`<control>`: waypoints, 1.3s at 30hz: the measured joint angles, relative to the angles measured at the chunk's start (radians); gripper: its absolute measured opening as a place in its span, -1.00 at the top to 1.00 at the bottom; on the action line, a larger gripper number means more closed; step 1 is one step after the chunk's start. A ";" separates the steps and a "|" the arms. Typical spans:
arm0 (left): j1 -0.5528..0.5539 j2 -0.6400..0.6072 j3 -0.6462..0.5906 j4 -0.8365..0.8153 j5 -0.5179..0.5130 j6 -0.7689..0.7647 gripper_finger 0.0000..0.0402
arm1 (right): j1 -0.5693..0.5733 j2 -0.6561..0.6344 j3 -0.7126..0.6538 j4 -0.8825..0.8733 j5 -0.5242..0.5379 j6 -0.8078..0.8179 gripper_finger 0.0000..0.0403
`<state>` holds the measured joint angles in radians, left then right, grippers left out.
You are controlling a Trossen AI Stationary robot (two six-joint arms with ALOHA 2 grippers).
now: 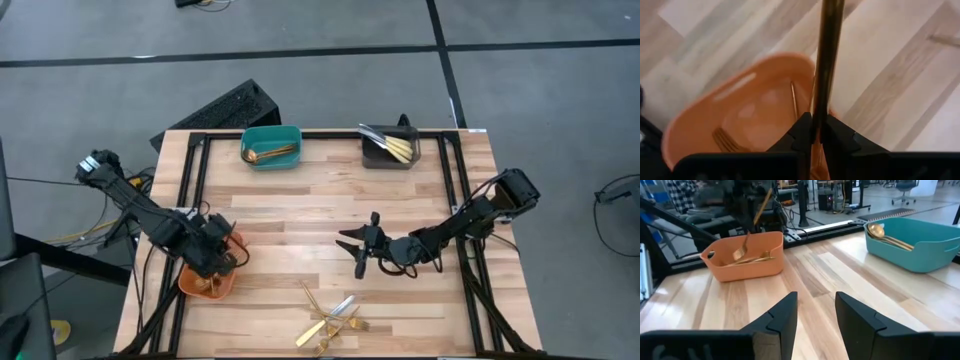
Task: Sort silverware by color (type)
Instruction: Put the gold fork into the orange bin
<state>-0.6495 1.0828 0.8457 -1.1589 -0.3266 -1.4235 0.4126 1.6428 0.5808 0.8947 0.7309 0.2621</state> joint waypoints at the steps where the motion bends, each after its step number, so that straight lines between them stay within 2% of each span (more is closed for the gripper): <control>1: -0.001 0.002 -0.015 0.017 0.017 0.000 0.90 | 0.000 0.000 0.000 0.000 -0.001 0.003 0.21; 4: 0.000 0.015 -0.048 0.054 0.058 0.006 0.85 | 0.000 0.000 0.000 -0.001 -0.005 0.006 0.21; 7: 0.000 0.016 -0.050 0.054 0.061 -0.002 0.71 | -0.001 0.000 0.000 -0.012 -0.033 0.042 0.21; 9: 0.000 0.017 -0.050 0.058 0.061 -0.002 0.59 | -0.001 0.000 0.000 -0.043 -0.089 0.075 0.21; 11: 0.000 0.014 -0.050 0.054 0.056 -0.003 0.45 | -0.001 0.000 0.000 -0.104 -0.204 0.109 0.21; 14: 0.001 0.014 -0.049 0.053 0.022 -0.002 0.28 | 0.006 0.000 0.020 -0.255 -0.402 0.133 0.21; 16: 0.001 0.014 -0.034 0.055 -0.031 0.002 0.20 | 0.025 0.000 0.069 -0.414 -0.458 0.168 0.21; 18: 0.001 0.014 -0.015 0.096 -0.109 0.037 0.16 | 0.051 0.000 0.132 -0.586 -0.465 0.183 0.21; 20: 0.001 0.014 -0.003 0.195 -0.196 0.142 0.14 | 0.078 0.000 0.200 -0.725 -0.464 0.178 0.21; 22: 0.002 0.016 -0.002 0.351 -0.240 0.293 0.14 | 0.096 0.000 0.265 -0.815 -0.465 0.176 0.21; 26: 0.006 0.065 -0.002 0.678 -0.194 0.616 0.15 | 0.120 0.000 0.348 -0.936 -0.547 0.142 0.21; 29: 0.005 0.130 -0.001 0.844 -0.148 0.793 0.17 | 0.141 0.000 0.360 -0.945 -0.603 0.099 0.25; 32: 0.005 0.212 -0.001 0.916 -0.143 0.890 0.17 | 0.153 0.000 0.360 -0.961 -0.616 0.059 0.32; 35: 0.018 0.289 -0.001 0.956 -0.168 0.917 0.17 | 0.148 0.008 0.360 -0.972 -0.640 0.036 0.39; 39: 0.044 0.379 -0.002 0.977 -0.145 0.919 0.17 | 0.134 0.076 0.359 -0.973 -0.737 -0.015 0.43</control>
<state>-0.6053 1.4615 0.8440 -0.1819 -0.4712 -0.5050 0.5462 1.7190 0.9394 -0.0783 -0.0064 0.2471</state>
